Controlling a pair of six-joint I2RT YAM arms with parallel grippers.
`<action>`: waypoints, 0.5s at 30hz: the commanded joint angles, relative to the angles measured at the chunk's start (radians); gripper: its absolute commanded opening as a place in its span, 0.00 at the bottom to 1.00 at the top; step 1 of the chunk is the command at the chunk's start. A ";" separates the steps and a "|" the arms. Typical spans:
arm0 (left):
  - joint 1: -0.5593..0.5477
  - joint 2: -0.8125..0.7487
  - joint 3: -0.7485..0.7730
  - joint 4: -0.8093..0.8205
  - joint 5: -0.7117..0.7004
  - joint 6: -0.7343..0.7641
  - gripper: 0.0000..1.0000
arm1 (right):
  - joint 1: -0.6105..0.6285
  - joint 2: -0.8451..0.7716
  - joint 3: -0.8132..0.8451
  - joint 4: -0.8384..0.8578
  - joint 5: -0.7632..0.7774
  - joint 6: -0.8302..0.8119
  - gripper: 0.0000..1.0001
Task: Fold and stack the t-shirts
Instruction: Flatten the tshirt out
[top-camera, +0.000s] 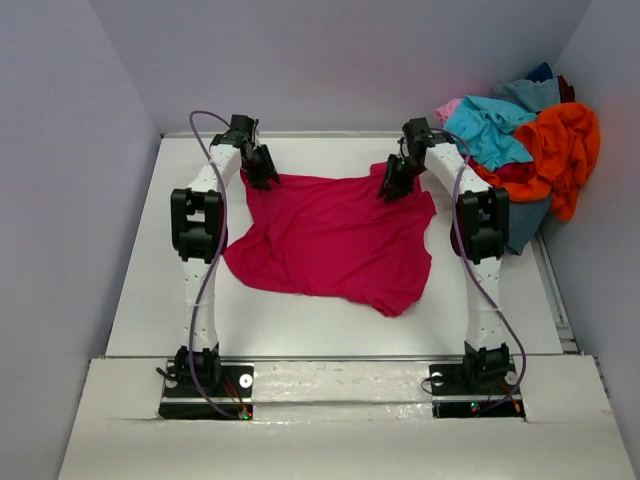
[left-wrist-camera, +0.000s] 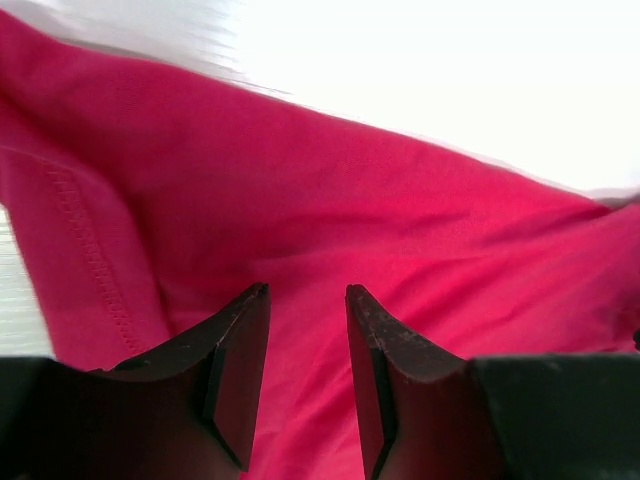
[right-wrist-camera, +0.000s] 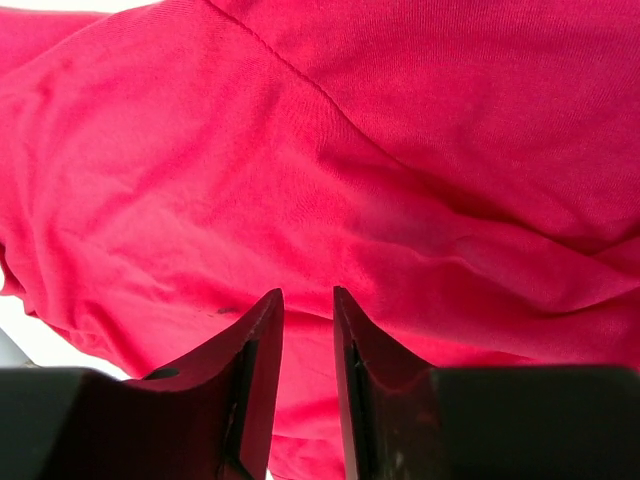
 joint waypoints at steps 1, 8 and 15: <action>-0.004 -0.005 -0.002 0.026 0.081 0.031 0.47 | -0.001 -0.024 0.034 -0.005 0.003 -0.012 0.30; 0.017 -0.038 -0.079 0.012 0.033 0.032 0.46 | -0.001 -0.001 0.030 -0.004 0.034 0.000 0.25; 0.051 -0.054 -0.116 0.006 0.015 0.023 0.46 | -0.001 0.039 0.053 -0.033 0.074 0.017 0.13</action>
